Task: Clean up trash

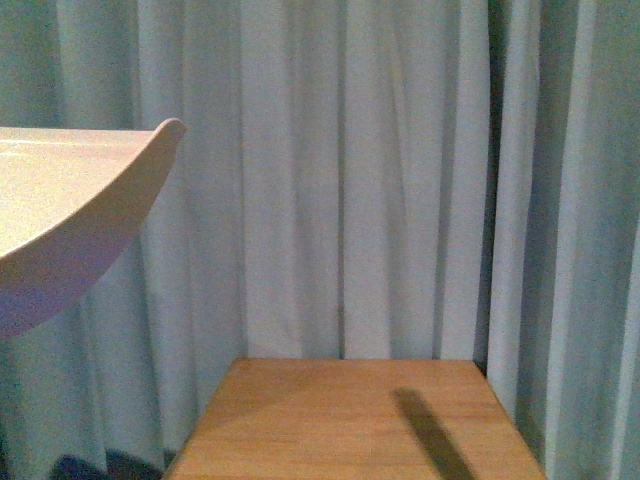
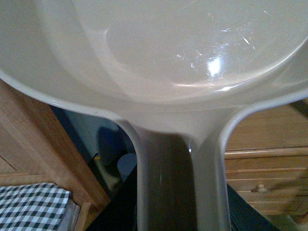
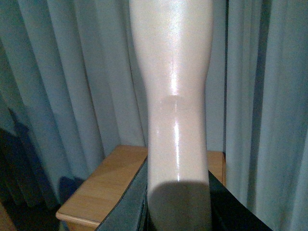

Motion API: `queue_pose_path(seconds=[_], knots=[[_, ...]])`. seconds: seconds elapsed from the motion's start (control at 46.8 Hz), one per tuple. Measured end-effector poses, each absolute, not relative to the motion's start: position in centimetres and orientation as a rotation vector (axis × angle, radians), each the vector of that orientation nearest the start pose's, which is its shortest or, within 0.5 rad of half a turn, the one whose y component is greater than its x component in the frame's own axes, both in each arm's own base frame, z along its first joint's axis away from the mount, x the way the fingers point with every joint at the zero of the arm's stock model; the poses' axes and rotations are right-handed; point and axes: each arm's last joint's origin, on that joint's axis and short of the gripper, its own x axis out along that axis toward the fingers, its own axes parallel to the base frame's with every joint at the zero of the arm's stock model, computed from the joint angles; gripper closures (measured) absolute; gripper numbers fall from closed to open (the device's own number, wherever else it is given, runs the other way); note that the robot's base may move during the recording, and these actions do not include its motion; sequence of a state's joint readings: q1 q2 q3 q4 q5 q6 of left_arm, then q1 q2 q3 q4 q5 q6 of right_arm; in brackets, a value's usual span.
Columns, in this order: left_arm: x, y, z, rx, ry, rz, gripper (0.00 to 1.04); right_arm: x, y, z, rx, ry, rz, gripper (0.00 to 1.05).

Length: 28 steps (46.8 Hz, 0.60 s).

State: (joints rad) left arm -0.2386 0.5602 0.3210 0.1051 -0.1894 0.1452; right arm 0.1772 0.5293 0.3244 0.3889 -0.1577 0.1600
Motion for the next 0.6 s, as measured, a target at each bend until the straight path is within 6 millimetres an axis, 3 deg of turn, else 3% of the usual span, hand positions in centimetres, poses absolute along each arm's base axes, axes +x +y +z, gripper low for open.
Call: queue_pose_path(seconds=[0.598], knots=[[14.08, -2.83, 23.00, 0.174, 0.130, -0.058, 0.81, 13.61, 2.89, 26.30, 0.160, -0.157, 0.343, 0.86]])
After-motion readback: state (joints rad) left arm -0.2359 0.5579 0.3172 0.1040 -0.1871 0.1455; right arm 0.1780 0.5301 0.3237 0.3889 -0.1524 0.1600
